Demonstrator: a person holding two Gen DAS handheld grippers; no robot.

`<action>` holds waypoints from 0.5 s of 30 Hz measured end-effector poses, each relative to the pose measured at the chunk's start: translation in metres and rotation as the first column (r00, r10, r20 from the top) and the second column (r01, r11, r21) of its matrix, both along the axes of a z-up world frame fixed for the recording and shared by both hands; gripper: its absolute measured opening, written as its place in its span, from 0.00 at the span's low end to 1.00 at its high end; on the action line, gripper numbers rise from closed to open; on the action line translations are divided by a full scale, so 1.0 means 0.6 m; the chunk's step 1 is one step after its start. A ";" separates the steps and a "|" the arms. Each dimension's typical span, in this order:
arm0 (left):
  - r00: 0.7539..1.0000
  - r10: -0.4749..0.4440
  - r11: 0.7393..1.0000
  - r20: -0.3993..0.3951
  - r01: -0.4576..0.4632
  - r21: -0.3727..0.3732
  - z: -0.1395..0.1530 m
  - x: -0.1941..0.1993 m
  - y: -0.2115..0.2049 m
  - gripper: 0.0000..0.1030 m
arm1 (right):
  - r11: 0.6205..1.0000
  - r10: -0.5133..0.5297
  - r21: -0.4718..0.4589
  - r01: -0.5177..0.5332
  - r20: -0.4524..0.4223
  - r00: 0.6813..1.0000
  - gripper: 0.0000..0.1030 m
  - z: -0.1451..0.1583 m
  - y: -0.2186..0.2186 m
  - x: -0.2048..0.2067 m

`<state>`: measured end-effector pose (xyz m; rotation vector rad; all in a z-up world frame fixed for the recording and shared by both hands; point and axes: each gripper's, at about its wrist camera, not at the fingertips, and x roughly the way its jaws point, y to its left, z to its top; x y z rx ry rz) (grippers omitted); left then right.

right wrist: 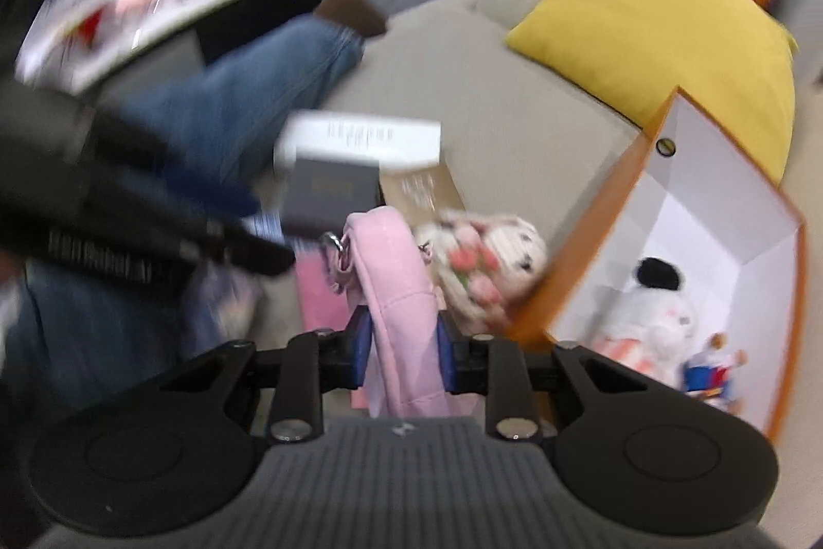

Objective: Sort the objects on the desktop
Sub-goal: 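Grasp the pink pouch with red heart charm with the left tool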

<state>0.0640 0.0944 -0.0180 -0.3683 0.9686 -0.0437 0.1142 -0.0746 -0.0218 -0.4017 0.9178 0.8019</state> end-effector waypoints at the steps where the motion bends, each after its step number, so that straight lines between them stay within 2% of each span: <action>1: 1.000 0.017 1.000 -0.003 -0.017 -0.009 -0.003 0.000 0.006 0.36 | 0.999 -0.029 0.020 0.029 -0.006 1.000 0.27 -0.006 0.013 0.001; 6: 0.995 0.090 0.995 -0.050 -0.092 -0.044 -0.029 0.007 0.031 0.34 | 0.996 -0.081 0.035 0.082 -0.020 0.997 0.28 -0.049 0.064 0.006; 9: 0.993 0.104 0.991 -0.061 -0.109 -0.080 -0.038 0.011 0.039 0.34 | 0.994 -0.093 0.047 0.095 -0.043 0.995 0.37 -0.061 0.068 0.013; 12: 0.993 0.101 0.989 -0.066 -0.108 -0.098 -0.041 0.019 0.037 0.34 | 0.991 -0.091 0.093 0.099 -0.089 0.992 0.53 -0.062 0.052 0.016; 15: 0.993 0.098 0.987 -0.073 -0.106 -0.120 -0.048 0.023 0.033 0.34 | 0.982 -0.121 0.123 0.140 -0.149 0.981 0.57 -0.061 0.032 0.022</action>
